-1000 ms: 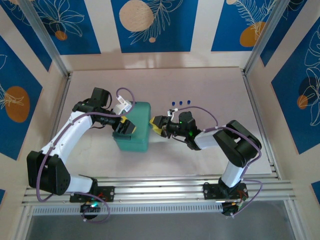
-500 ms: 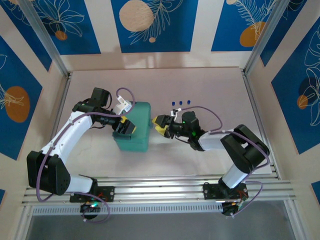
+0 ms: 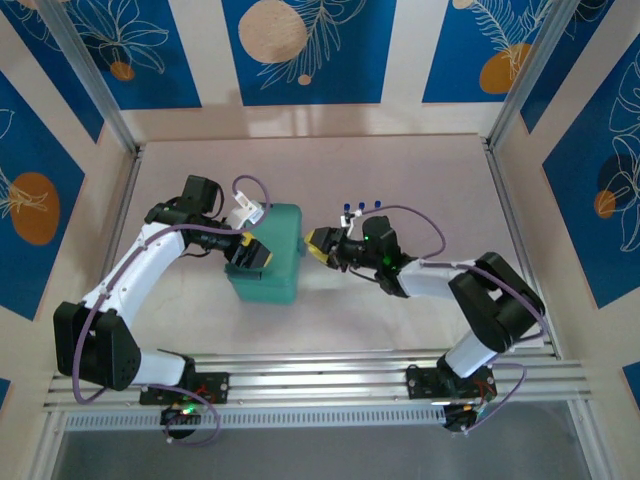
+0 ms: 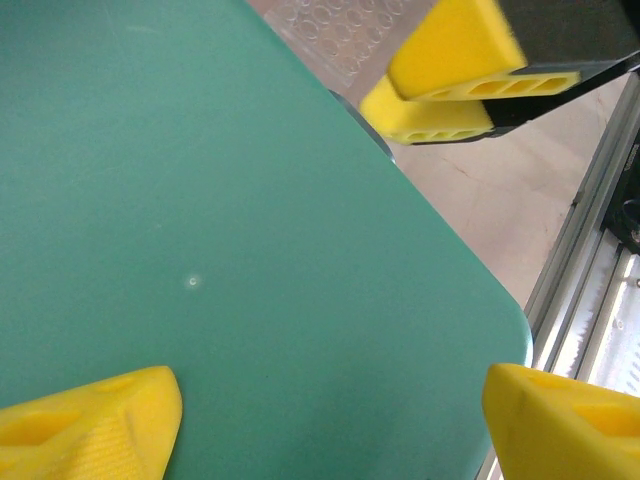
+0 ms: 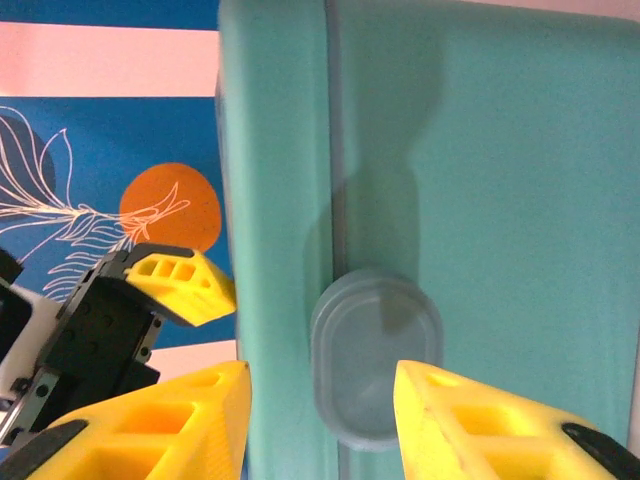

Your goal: Organize the chemistry lab equipment

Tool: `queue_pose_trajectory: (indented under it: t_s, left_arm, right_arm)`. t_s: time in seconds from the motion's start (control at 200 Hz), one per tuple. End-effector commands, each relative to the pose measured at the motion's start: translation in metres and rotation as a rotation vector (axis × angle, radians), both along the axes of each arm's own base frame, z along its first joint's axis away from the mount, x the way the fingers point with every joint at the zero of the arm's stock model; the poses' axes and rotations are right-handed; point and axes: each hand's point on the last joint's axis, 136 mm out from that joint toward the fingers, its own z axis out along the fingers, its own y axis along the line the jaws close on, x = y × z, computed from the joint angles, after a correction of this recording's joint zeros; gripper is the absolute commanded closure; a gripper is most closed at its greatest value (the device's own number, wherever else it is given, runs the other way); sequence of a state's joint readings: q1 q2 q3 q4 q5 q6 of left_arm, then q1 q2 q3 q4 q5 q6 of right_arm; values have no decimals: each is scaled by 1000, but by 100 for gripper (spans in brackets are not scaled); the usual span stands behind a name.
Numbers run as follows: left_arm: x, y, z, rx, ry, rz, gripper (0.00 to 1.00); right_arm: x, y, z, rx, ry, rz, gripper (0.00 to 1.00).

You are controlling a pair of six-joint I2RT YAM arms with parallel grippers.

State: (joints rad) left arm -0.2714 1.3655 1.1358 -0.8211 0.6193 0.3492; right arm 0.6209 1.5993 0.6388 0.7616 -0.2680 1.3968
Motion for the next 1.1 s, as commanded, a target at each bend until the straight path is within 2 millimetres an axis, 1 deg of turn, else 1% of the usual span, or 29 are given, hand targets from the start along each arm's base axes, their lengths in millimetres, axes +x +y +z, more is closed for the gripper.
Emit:
queue_pose_trajectory:
  t_s: [0.0,0.08,0.135,0.295,0.46,0.555,0.595,0.645,0.65,0.69,0.725,0.785,0.815,0.84,0.91,0.98,1.035,1.095]
  left_arm:
    - [-18,1,-33,60,122,-27,19]
    - [-18,0,-33,60,123,-28,19]
    - [-18,1,-33,61,122,-27,19]
    - [-18,1,-35,64,128,-29,19]
    - [-16,1,-33,66,116,-26,19]
    - [-14,4,-29,86,76,-20,19]
    - [-11,7,-25,96,54,-12,19]
    - [-9,10,-20,106,27,-10,19]
    - [-9,10,-19,107,24,-9,19]
    - [-8,13,-14,113,12,-7,19]
    - [-6,15,-9,113,5,-4,18]
    - [-1,23,-1,106,-4,19,18]
    - [2,28,3,103,-8,32,18]
    - [5,32,6,103,-11,44,18]
    - [10,45,12,111,-25,76,18]
    - [9,56,16,117,-31,92,18]
    - [5,61,18,129,-40,90,18]
    - [0,69,13,174,-61,92,18]
  right_arm:
    - [5,15,4,27,-12,36,58]
    - [5,25,4,39,-11,57,58]
    - [5,28,3,43,-12,61,58]
    - [3,24,0,44,-10,51,58]
    - [3,19,4,51,-18,42,58]
    - [2,10,9,46,-29,31,57]
    - [1,5,13,38,-41,28,54]
    - [-2,0,15,8,-43,32,52]
    - [-1,-1,19,10,-55,32,51]
    - [-4,-5,20,-30,-58,34,50]
    - [-8,-9,26,-69,-70,37,48]
    - [-14,-16,32,-143,-89,42,46]
    - [-17,-18,34,-161,-96,45,45]
    - [-19,-20,42,-164,-115,49,45]
    - [-26,-28,51,-190,-142,46,44]
    - [-31,-38,56,-227,-158,25,43]
    - [-34,-47,58,-261,-166,9,43]
    - [-38,-55,58,-298,-169,-6,42]
